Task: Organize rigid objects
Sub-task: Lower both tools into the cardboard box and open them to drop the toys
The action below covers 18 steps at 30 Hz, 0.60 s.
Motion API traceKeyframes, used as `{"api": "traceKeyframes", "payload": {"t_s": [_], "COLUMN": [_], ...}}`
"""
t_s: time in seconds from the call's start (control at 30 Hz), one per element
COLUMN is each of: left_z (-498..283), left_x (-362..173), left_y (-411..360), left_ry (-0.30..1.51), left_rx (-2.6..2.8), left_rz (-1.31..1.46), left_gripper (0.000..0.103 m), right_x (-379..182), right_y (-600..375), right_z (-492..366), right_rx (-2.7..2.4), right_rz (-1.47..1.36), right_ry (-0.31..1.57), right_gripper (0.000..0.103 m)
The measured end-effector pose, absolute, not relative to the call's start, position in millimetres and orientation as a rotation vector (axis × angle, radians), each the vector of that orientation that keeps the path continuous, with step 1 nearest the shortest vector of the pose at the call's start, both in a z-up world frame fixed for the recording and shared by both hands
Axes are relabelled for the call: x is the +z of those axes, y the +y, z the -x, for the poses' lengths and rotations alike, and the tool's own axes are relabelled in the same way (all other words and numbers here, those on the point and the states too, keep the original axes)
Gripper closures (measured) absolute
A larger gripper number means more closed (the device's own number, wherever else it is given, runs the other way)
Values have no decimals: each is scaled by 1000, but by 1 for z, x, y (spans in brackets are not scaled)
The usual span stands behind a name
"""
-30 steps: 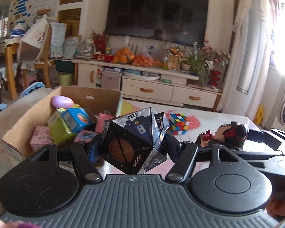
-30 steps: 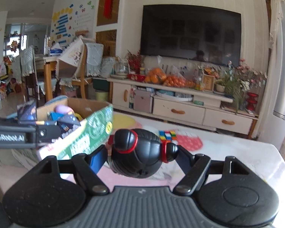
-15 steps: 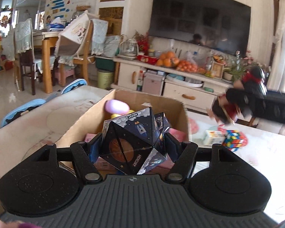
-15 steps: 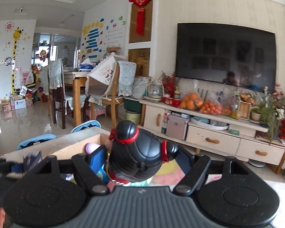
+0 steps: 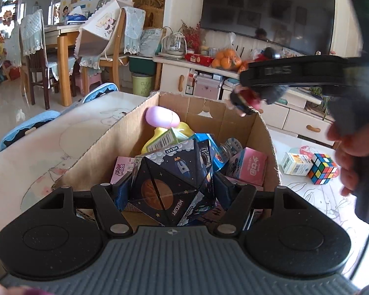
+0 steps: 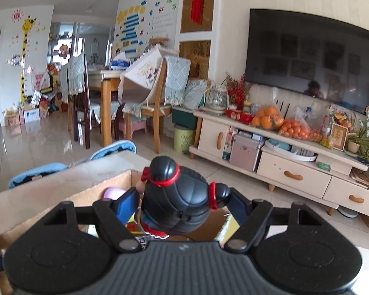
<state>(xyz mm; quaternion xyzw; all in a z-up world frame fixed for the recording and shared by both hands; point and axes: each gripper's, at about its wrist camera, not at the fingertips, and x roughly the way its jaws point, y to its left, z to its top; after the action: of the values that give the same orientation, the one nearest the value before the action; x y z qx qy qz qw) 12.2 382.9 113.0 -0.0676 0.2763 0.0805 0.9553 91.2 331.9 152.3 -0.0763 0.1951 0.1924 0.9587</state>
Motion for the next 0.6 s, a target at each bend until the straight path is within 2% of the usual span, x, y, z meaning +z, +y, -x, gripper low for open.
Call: {"api": "traceKeyframes", "payload": {"t_s": [0.43,0.5,0.6], "left_z": [-11,-12,-9], "left_x": [113,113,116], "left_y": [387,389,390], "left_ry": [600,596,587], "left_rx": [155,156,156], "left_rz": [137,139,137], "left_gripper": [20,24,19], "right_x": [126,125,126], "right_y": [353,350,342], "right_z": [-130,-127,-124], "right_rx": [421,402,384], "right_rz": [178,176,148], "right_ry": [519,515,501], "right_gripper": [26,25,23]}}
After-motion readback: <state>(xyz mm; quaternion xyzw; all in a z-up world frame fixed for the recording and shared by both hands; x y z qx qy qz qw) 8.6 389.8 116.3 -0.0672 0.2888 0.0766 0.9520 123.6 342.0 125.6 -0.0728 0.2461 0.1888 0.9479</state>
